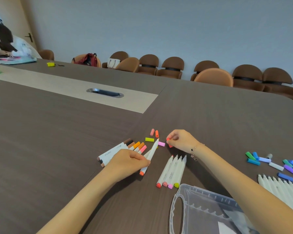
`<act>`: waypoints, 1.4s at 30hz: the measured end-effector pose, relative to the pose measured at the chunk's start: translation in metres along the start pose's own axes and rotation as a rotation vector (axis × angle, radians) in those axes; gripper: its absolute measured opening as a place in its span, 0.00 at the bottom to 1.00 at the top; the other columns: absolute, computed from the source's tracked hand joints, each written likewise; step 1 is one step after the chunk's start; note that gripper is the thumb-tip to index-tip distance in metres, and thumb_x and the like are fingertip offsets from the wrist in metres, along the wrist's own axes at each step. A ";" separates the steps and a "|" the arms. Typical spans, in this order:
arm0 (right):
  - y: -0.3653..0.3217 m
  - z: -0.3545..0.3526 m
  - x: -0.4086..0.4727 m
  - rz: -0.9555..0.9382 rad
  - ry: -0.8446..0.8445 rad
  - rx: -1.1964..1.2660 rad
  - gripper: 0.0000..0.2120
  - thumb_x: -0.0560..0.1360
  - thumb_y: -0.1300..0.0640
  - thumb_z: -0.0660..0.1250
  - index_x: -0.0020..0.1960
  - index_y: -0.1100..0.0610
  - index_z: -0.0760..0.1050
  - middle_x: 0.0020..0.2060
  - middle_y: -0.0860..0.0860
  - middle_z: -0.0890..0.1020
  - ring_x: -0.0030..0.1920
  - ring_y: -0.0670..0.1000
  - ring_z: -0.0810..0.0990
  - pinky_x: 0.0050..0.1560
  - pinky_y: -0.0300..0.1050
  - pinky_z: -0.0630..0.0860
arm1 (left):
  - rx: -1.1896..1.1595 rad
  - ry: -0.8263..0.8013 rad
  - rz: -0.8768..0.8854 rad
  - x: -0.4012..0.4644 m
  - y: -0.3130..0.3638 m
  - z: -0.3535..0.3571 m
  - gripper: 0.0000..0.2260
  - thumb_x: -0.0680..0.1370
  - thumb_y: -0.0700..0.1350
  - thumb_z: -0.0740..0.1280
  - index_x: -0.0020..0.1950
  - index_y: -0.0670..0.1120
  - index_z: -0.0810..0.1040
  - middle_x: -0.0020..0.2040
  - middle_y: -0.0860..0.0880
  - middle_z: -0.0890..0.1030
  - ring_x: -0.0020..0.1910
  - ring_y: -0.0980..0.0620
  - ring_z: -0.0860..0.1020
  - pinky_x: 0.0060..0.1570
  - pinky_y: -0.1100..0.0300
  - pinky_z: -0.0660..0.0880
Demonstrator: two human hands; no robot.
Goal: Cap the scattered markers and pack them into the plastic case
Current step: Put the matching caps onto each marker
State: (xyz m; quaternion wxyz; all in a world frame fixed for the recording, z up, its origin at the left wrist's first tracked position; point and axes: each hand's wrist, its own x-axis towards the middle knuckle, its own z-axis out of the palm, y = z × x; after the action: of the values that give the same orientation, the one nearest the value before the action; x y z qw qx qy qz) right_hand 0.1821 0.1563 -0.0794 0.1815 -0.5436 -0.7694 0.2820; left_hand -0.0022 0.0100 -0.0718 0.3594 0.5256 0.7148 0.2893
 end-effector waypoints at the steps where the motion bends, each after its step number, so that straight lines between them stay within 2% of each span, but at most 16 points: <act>1: -0.001 0.002 0.004 0.004 -0.007 -0.030 0.04 0.76 0.56 0.66 0.50 0.54 0.77 0.42 0.51 0.82 0.46 0.47 0.77 0.42 0.37 0.70 | -0.006 0.004 0.003 0.000 0.000 -0.001 0.04 0.74 0.53 0.70 0.39 0.56 0.81 0.45 0.56 0.82 0.49 0.56 0.77 0.45 0.65 0.72; 6: -0.014 0.012 0.027 -0.004 0.033 -0.081 0.14 0.77 0.52 0.65 0.60 0.57 0.76 0.55 0.53 0.80 0.54 0.50 0.76 0.51 0.40 0.71 | -0.025 0.003 0.006 0.001 0.000 -0.004 0.04 0.75 0.52 0.69 0.42 0.55 0.80 0.46 0.54 0.83 0.51 0.53 0.78 0.48 0.64 0.74; 9: -0.024 0.019 0.041 0.002 0.035 -0.057 0.18 0.77 0.52 0.64 0.65 0.58 0.73 0.59 0.54 0.78 0.59 0.52 0.76 0.56 0.43 0.71 | -0.039 0.017 0.008 0.002 0.000 -0.006 0.03 0.75 0.52 0.69 0.44 0.54 0.81 0.45 0.55 0.82 0.47 0.54 0.78 0.44 0.63 0.75; 12: -0.031 0.025 0.048 -0.005 0.046 -0.087 0.13 0.77 0.53 0.65 0.57 0.59 0.79 0.54 0.55 0.81 0.55 0.51 0.78 0.52 0.41 0.72 | -0.074 0.036 0.011 0.003 -0.001 -0.005 0.04 0.75 0.51 0.69 0.45 0.53 0.82 0.45 0.54 0.82 0.50 0.53 0.79 0.49 0.62 0.76; 13: -0.032 0.027 0.048 0.000 0.055 -0.084 0.11 0.76 0.55 0.66 0.55 0.59 0.79 0.52 0.55 0.82 0.52 0.51 0.79 0.50 0.41 0.73 | -0.079 0.043 0.012 0.002 0.000 -0.005 0.03 0.75 0.51 0.69 0.44 0.53 0.81 0.44 0.54 0.82 0.49 0.53 0.79 0.47 0.63 0.76; 16: -0.028 0.023 0.044 0.007 0.087 -0.009 0.06 0.74 0.60 0.68 0.51 0.58 0.77 0.48 0.55 0.82 0.43 0.47 0.78 0.44 0.37 0.73 | -0.096 0.049 0.023 0.000 0.002 -0.007 0.04 0.75 0.51 0.68 0.46 0.53 0.81 0.40 0.56 0.80 0.37 0.55 0.75 0.31 0.69 0.71; 18: -0.026 0.016 0.036 -0.006 0.112 0.166 0.06 0.73 0.62 0.69 0.50 0.58 0.77 0.44 0.54 0.83 0.39 0.44 0.79 0.44 0.39 0.76 | -0.098 0.043 0.018 -0.002 0.002 -0.008 0.04 0.76 0.52 0.68 0.47 0.53 0.81 0.41 0.56 0.79 0.34 0.55 0.73 0.27 0.71 0.66; 20: -0.029 0.007 0.023 0.007 0.117 0.474 0.08 0.73 0.61 0.70 0.52 0.59 0.78 0.41 0.53 0.84 0.40 0.45 0.82 0.48 0.45 0.77 | -0.111 0.052 0.018 -0.002 0.001 -0.007 0.03 0.75 0.52 0.69 0.45 0.54 0.81 0.43 0.55 0.80 0.39 0.55 0.76 0.32 0.70 0.71; 22: -0.032 0.001 0.008 0.036 0.058 0.654 0.11 0.74 0.56 0.70 0.54 0.58 0.78 0.42 0.51 0.85 0.44 0.44 0.83 0.44 0.43 0.73 | -0.135 0.068 0.022 -0.002 0.001 -0.006 0.03 0.74 0.51 0.71 0.41 0.55 0.81 0.44 0.55 0.82 0.46 0.54 0.78 0.42 0.64 0.76; 24: -0.033 0.001 -0.004 0.052 -0.003 0.676 0.11 0.74 0.53 0.70 0.54 0.56 0.79 0.45 0.51 0.85 0.48 0.46 0.83 0.43 0.41 0.70 | -0.146 0.077 0.033 -0.003 0.002 -0.004 0.05 0.73 0.51 0.72 0.37 0.56 0.81 0.42 0.54 0.83 0.44 0.54 0.79 0.45 0.59 0.77; 27: -0.033 0.009 -0.013 0.072 0.009 0.727 0.11 0.74 0.51 0.70 0.52 0.56 0.80 0.46 0.50 0.85 0.51 0.47 0.82 0.46 0.41 0.71 | -0.138 0.090 0.046 -0.007 0.003 -0.002 0.06 0.73 0.50 0.72 0.35 0.57 0.80 0.40 0.53 0.84 0.44 0.52 0.80 0.47 0.55 0.79; 32: -0.030 0.009 -0.014 0.099 0.071 0.780 0.12 0.73 0.50 0.70 0.52 0.56 0.81 0.47 0.50 0.85 0.51 0.49 0.81 0.48 0.44 0.73 | -0.148 0.096 0.042 -0.011 0.006 -0.002 0.05 0.73 0.49 0.72 0.37 0.56 0.80 0.40 0.53 0.83 0.42 0.54 0.79 0.46 0.57 0.77; 36: -0.031 0.003 -0.018 0.069 0.038 0.753 0.11 0.73 0.51 0.71 0.51 0.57 0.81 0.47 0.51 0.85 0.51 0.50 0.80 0.47 0.44 0.71 | -0.163 0.095 0.035 -0.010 0.003 -0.001 0.04 0.72 0.50 0.73 0.37 0.54 0.82 0.37 0.54 0.84 0.38 0.57 0.78 0.47 0.57 0.77; 39: -0.034 0.003 -0.021 0.045 0.040 0.675 0.12 0.73 0.51 0.70 0.50 0.58 0.81 0.47 0.52 0.84 0.51 0.49 0.81 0.45 0.41 0.71 | -0.168 0.088 0.037 -0.009 0.003 0.000 0.02 0.73 0.50 0.72 0.42 0.53 0.82 0.38 0.53 0.84 0.39 0.56 0.81 0.45 0.60 0.79; 42: -0.036 0.007 -0.024 0.033 0.055 0.620 0.11 0.73 0.51 0.70 0.49 0.58 0.80 0.46 0.52 0.84 0.49 0.49 0.81 0.41 0.38 0.71 | -0.262 0.078 0.030 -0.011 0.005 0.002 0.06 0.76 0.46 0.69 0.52 0.47 0.80 0.41 0.55 0.82 0.38 0.53 0.84 0.46 0.58 0.81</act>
State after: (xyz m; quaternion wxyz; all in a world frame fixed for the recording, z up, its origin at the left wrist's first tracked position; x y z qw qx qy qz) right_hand 0.1601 0.1229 -0.0613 0.3546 -0.4822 -0.6327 0.4913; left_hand 0.0039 0.0012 -0.0671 0.3928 0.4731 0.6763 0.4056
